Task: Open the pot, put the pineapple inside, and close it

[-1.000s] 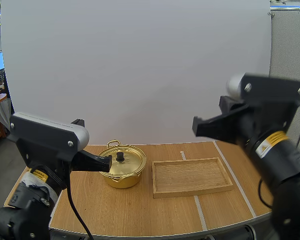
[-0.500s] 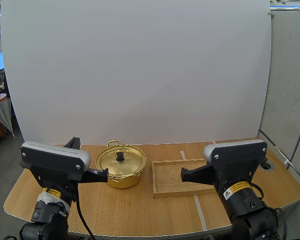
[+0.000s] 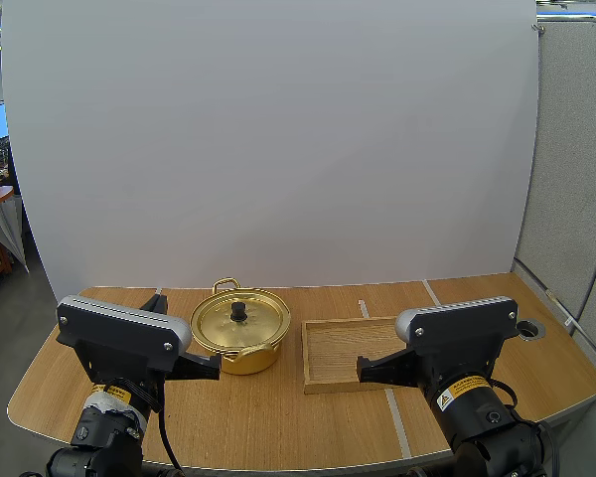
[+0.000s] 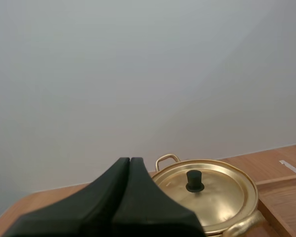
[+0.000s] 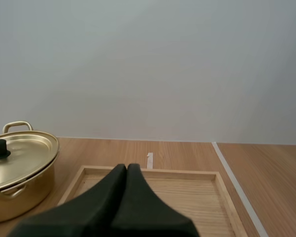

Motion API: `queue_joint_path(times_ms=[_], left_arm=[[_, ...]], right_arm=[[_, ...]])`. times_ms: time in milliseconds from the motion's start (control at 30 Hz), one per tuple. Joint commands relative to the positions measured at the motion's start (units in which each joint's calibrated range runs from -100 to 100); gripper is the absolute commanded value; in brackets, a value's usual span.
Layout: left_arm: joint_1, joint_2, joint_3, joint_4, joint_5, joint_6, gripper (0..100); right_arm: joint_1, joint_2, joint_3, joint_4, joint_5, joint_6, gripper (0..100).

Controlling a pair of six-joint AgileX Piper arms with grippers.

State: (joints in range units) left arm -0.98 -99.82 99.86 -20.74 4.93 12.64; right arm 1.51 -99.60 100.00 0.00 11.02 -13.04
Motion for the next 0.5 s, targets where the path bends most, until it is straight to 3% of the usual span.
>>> queue_joint_path(times_ms=[0,267,467], left_arm=[[1.39,-0.2,0.1,0.4,12.8,-0.5,0],[2.11,-0.2,0.1,1.0,17.5,-4.3,0],[2.11,-0.2,0.1,13.1,23.7,-17.9,0]], right_arm=[[-0.2,-0.4,0.0,-1.1,6.0,-0.4,0],[-0.2,-0.4,0.0,-1.1,11.9,-0.4,0],[-0.2,-0.4,0.0,-1.1,14.9,-0.4,0]])
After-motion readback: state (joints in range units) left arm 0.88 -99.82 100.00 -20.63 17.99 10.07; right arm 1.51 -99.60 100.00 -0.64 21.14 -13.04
